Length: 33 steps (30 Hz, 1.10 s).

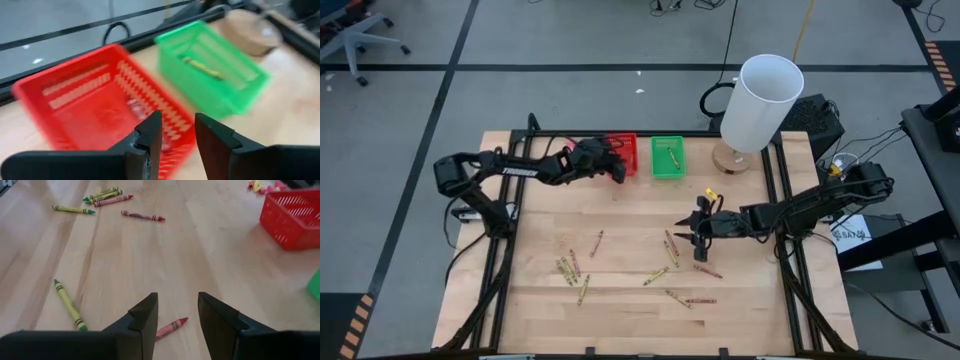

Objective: Sort crayons
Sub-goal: Put the green crayon into the green bin

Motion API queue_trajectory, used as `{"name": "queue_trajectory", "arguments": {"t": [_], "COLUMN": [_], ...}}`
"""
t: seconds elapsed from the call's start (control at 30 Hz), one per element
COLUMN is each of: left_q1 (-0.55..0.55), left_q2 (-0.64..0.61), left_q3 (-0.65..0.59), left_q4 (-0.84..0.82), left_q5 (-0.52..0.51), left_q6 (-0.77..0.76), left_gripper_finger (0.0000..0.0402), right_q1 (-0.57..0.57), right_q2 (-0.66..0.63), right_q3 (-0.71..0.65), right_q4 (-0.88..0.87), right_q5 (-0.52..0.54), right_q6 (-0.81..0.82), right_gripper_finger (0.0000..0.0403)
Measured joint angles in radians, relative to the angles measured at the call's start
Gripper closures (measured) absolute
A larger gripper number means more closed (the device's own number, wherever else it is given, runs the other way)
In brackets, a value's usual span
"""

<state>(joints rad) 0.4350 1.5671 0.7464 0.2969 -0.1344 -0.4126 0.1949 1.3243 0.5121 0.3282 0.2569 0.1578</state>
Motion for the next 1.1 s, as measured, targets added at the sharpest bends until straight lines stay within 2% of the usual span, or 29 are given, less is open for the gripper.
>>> {"name": "queue_trajectory", "arguments": {"t": [0.17,0.3,0.37,0.63,0.8,1.1], "left_q1": [-0.091,-0.184,-0.232,-0.398,-0.48,-0.594], "left_q2": [-0.091,-0.151,-0.169,-0.176,-0.174,-0.174], "left_q3": [0.0,0.001,0.001,0.001,0.001,0.001], "left_q4": [-0.014,-0.049,-0.065,-0.109,-0.106,-0.106], "left_q5": [0.0,0.0,0.0,-0.003,-0.024,-0.121], "left_q6": [0.044,0.086,0.106,0.104,0.104,0.077], "left_gripper_finger": [0.0286,0.0286,0.0286,0.0285,0.0285,0.0285], "right_q1": [0.031,0.057,0.059,0.131,0.21,0.29], "right_q2": [0.0,0.0,0.0,0.012,0.039,0.144], "right_q3": [0.0,0.0,0.0,0.0,0.0,0.003], "right_q4": [-0.018,0.005,0.004,0.001,0.098,0.121], "right_q5": [-0.016,-0.154,-0.168,-0.097,-0.065,0.177], "right_q6": [0.098,0.165,0.194,0.252,0.251,0.305], "right_gripper_finger": [0.0275,0.0275,0.0275,0.0275,0.0275,0.0275]}}
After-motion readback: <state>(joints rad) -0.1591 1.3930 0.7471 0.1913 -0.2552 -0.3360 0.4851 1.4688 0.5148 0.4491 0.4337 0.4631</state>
